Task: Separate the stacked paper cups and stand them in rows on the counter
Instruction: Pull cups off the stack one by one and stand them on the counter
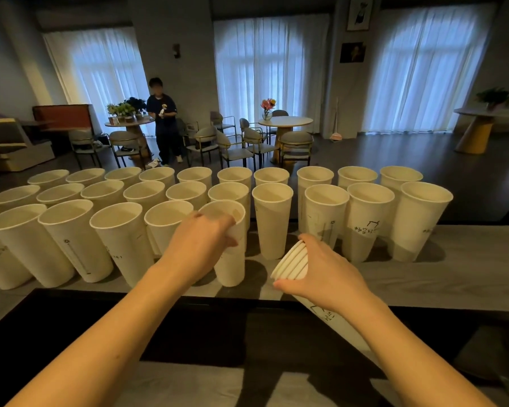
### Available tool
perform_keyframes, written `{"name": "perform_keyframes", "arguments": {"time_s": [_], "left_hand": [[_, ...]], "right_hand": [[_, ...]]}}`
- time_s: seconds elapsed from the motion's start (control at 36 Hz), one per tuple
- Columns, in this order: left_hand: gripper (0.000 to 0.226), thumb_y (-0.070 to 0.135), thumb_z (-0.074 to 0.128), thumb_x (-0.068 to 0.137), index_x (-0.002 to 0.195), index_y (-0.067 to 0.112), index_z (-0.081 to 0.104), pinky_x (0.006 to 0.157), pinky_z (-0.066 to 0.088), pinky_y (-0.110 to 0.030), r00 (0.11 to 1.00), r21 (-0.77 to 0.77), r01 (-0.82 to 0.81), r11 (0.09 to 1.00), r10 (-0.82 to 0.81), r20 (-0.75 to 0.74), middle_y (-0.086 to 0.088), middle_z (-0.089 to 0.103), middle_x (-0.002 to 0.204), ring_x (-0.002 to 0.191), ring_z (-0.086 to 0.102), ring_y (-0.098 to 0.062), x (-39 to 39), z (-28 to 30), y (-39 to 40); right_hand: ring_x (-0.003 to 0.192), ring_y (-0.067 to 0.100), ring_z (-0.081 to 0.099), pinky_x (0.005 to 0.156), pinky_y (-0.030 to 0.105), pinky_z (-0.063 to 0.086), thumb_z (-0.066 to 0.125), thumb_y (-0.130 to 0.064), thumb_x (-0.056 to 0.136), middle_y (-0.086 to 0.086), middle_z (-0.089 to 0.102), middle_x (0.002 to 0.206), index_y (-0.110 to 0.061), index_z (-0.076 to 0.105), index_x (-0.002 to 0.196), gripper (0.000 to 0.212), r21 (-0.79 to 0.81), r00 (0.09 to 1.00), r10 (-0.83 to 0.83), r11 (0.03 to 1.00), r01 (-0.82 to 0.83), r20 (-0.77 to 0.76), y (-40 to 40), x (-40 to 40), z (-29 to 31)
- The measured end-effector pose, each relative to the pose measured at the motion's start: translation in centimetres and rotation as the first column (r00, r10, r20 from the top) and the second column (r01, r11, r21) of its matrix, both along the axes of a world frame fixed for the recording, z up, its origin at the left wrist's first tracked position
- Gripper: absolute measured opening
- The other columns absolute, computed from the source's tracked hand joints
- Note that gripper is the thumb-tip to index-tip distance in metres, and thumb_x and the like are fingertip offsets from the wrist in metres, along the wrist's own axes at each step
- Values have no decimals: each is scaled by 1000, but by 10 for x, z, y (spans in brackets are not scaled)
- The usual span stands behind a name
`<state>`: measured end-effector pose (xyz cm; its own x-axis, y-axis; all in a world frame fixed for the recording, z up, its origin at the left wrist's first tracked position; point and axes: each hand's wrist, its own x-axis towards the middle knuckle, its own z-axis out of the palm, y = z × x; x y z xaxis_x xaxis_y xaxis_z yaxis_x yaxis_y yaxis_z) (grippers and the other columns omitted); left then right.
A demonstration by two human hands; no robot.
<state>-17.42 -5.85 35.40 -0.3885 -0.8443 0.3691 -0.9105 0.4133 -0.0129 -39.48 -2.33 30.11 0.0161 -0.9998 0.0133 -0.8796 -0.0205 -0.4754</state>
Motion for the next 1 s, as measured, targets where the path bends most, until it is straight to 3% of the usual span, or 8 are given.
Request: {"name": "perform_keyframes", "arguments": {"time_s": [0.19,0.36,0.42,0.5,0.58,0.69,0.89,1.0], "left_hand": [[47,35,67,88,131,20,54,89,50,-34,1000,49,-21,999,21,17,-6,65,123,113,59,-25,3,-4,-13],[42,43,52,89,124,20,56,92,47,-32,942,-196,99,976,-155,-296,4,62,121,118,51,-14,-13,5,4],[37,42,46,95,127,25,55,93,46,-25,869,19,216,976,-183,-459,10,61,121,114,53,-5,-31,5,17],[29,36,40,103,123,26,60,89,48,-24,844,411,401,819,-157,-512,13,66,109,97,58,4,-54,5,24],[28,33,44,103,100,20,69,65,46,-22,796,520,477,709,-96,-598,12,64,75,62,56,4,-63,5,25],[24,25,50,101,104,15,72,47,37,-6,723,534,514,671,-5,-691,19,63,55,46,55,7,-73,4,29],[5,26,70,87,89,31,70,63,47,-17,680,338,353,873,9,-733,12,71,77,71,66,0,-72,13,19],[12,30,64,91,81,26,58,54,37,-14,842,73,194,978,-128,-524,9,59,74,67,55,-4,-67,30,14]], "right_hand": [[131,20,45,101,44,48,74,-75,65,-5,41,149,-35,17,153,112,-11,996,-5,1000,6,93,2,-2,2],[118,15,51,97,38,52,85,-63,61,-7,48,133,-30,19,148,114,-42,978,5,999,4,207,4,-8,6],[110,9,54,92,34,53,86,-62,59,-13,51,122,-33,24,142,107,-81,967,31,997,-10,255,5,-10,8],[105,5,56,88,37,55,83,-67,57,-17,55,120,-39,30,138,101,-160,959,70,987,-26,275,7,-11,11],[113,9,55,93,40,54,79,-71,59,-16,54,128,-39,23,147,109,-176,970,79,984,-39,230,11,-15,13],[109,9,56,89,41,55,72,-76,58,-16,55,125,-42,24,144,104,-185,979,82,982,-48,184,16,-23,13],[99,7,56,80,39,56,73,-75,60,-17,54,115,-40,33,136,93,-144,993,40,989,-24,108,19,-45,8],[114,17,53,89,41,53,76,-70,65,-7,52,129,-33,27,144,100,-4,999,-34,999,34,-11,20,-62,2]]}}
